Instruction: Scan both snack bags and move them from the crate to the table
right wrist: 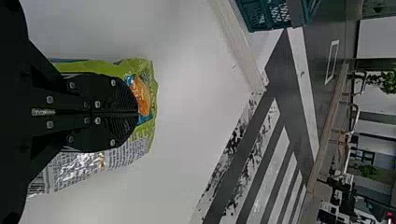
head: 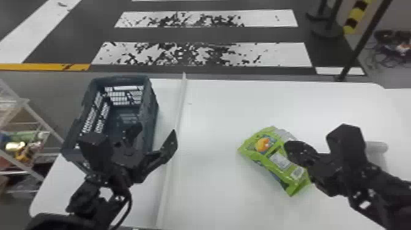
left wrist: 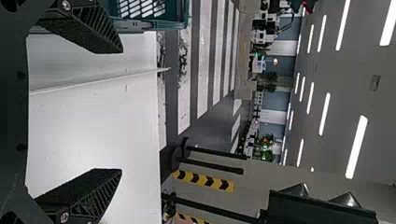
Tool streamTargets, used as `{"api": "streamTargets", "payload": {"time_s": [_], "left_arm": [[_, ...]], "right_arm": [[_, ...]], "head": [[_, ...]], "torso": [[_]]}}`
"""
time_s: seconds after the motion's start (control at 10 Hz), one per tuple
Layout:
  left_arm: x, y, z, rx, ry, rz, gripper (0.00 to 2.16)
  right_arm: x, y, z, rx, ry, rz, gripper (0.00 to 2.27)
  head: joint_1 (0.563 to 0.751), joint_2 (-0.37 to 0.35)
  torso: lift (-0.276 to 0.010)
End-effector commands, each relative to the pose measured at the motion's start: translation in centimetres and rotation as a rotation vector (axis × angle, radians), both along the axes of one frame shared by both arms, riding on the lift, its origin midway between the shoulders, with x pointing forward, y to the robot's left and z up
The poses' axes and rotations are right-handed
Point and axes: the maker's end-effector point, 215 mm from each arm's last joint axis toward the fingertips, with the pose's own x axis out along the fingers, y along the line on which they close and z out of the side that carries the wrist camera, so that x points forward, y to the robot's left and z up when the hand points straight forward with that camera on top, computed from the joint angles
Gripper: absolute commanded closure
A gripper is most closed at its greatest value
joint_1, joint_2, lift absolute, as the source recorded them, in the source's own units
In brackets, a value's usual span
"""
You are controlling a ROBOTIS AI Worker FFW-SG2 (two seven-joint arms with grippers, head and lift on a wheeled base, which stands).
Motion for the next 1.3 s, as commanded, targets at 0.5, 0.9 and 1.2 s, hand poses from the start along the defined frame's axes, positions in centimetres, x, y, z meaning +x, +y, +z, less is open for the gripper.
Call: {"api": "streamTargets", "payload": {"time_s": [0.5,0.9,1.2], "left_arm": [[0.0,-0.1,-0.4,-0.003,0.005,-0.001,0.09],[-0.1,-0.3,-0.5,-0.005,0.009,-0.008,0.09],[-0.1,-0.4,-0.4,-0.006,0.007,-0.010,0.09]], "right_arm": [[-0.5,-2.2,-8.3,0.018,0.066,-0.043,2.25],[-1.2,-1.7,-10.2,0.037,0.075,-0.042,2.25],[-0.1,-1.7,-5.4,0.100,-0.004,-0.058,2.25]], "head": [[0.695,0.011],[0.695,0.013],[0.695,0.014]], "torso": [[-0.088],[-0.088],[-0.088]]}}
